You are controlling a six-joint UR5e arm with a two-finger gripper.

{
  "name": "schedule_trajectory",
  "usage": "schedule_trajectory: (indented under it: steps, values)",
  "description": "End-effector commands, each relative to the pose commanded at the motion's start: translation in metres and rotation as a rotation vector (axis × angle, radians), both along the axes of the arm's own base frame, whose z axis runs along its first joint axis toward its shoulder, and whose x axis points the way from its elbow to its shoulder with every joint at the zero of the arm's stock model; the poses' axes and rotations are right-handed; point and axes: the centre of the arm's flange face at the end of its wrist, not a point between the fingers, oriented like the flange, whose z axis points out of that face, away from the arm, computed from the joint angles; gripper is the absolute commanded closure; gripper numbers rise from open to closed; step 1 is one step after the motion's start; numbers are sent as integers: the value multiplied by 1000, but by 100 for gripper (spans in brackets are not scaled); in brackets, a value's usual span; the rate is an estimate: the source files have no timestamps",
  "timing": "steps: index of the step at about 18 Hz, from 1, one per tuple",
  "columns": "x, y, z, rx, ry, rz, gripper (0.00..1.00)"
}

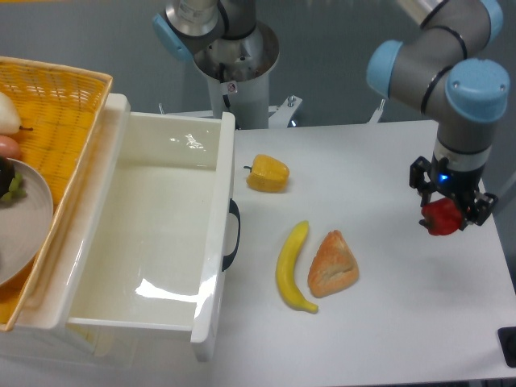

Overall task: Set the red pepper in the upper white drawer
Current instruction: 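Lift the held red pepper up with the gripper, then carry the red pepper over the open white drawer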

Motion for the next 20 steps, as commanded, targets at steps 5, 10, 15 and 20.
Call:
schedule_trajectory:
  steps: [5,10,15,20]
  values:
    - [39,17,42,45,5,22,40]
    - [78,26,82,118,-21,8,40]
    - [115,49,111,221,-35,24,40]
    - [156,74,136,310,-55,-33,40]
